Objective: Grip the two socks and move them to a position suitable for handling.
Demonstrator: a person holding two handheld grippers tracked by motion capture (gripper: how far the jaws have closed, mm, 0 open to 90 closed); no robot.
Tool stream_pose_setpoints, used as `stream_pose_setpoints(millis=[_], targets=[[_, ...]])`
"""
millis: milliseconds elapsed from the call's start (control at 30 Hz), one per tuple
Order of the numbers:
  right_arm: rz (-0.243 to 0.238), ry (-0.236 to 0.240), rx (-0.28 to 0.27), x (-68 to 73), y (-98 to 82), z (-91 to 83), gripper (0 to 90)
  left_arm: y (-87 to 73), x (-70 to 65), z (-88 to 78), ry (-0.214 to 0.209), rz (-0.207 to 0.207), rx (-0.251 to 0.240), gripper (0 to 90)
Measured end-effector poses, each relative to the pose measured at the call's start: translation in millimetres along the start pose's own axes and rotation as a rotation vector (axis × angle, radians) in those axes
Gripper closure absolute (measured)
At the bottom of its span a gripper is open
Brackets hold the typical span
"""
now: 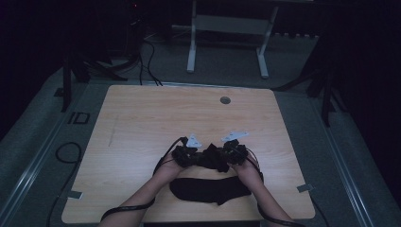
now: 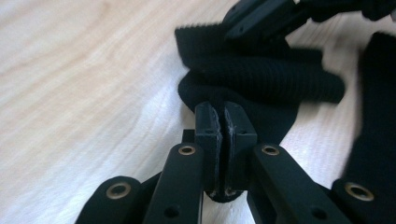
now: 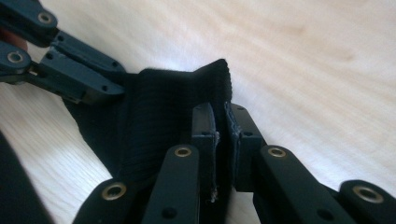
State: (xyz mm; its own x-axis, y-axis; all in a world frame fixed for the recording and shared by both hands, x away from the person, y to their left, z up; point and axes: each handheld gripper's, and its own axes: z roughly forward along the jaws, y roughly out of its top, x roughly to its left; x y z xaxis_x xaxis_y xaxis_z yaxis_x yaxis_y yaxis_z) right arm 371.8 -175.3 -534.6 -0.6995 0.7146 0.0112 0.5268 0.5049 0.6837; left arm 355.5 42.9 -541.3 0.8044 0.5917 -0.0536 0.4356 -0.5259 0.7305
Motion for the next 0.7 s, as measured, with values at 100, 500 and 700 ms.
stream_pose_setpoints(millis=[100,500,700], targets=[[0.021,0.003,-0.062,-4.0,8.0,-19.8,82.8,3.5,5.5,-19.5,0.010,-0.017,-0.024,86.1],[0.072,-0.030,-0.183,-24.6,17.6,-83.1,82.7,-3.4,25.6,-90.3,0.090,-0.031,-0.032,85.9],[0.136,-0.039,-0.149,-37.9,-4.3,-72.1,82.4,-23.0,36.8,-75.9,0.090,-0.061,-0.009,85.8]])
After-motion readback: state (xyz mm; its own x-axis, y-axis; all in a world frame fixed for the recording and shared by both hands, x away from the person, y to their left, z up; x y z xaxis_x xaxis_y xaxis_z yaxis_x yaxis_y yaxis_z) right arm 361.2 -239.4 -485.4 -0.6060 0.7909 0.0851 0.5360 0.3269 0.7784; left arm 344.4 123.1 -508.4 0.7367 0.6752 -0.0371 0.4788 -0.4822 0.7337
